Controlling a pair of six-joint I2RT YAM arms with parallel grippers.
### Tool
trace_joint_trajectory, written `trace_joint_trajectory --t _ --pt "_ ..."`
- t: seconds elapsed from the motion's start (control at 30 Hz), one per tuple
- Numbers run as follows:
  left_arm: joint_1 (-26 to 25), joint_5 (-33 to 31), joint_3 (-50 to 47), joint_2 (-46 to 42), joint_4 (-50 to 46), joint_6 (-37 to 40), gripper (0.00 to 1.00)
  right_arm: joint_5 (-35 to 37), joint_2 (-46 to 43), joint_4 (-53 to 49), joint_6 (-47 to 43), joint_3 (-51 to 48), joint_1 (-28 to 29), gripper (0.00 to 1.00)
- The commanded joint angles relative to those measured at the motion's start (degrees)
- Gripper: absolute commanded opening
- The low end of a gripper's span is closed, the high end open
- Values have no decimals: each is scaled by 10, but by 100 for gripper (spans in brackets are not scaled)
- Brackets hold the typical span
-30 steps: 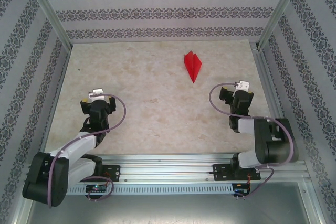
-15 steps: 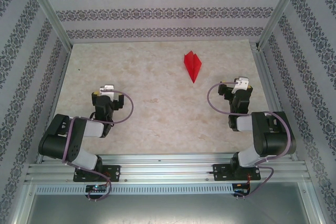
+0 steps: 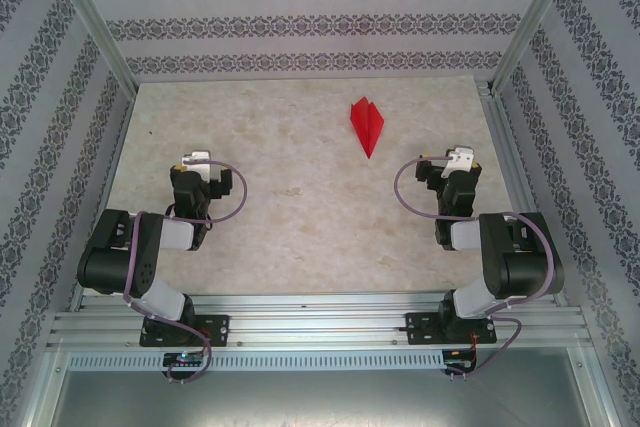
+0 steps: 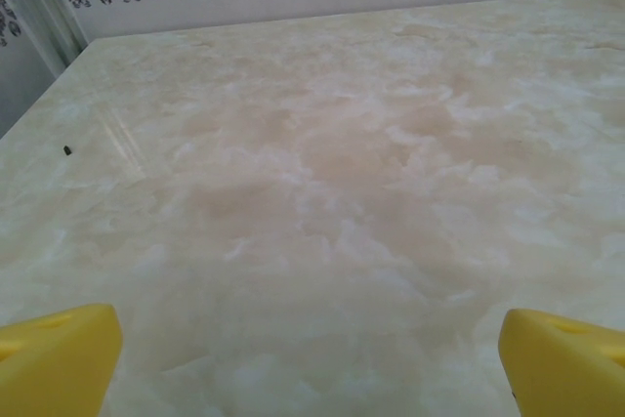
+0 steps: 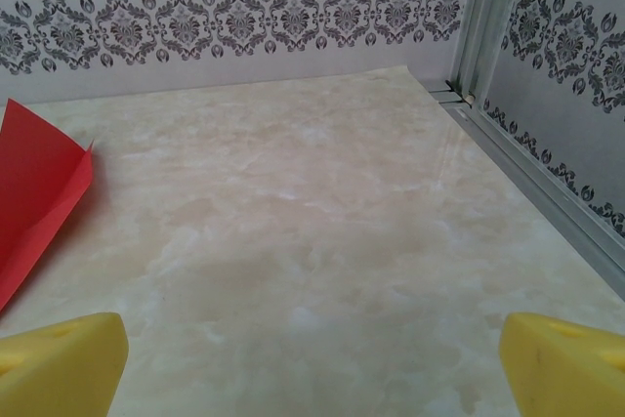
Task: Fold a paper plane with a square sheet of paper (fold left side to right side)
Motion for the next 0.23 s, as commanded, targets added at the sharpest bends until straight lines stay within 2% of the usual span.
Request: trace_joint_trajectory --t 0.0,0.2 --pt "5 29 13 -3 -6 1 100 -9 5 16 -7 9 1 98" --pt "5 29 12 -3 -6 0 100 -10 3 18 -7 7 1 98"
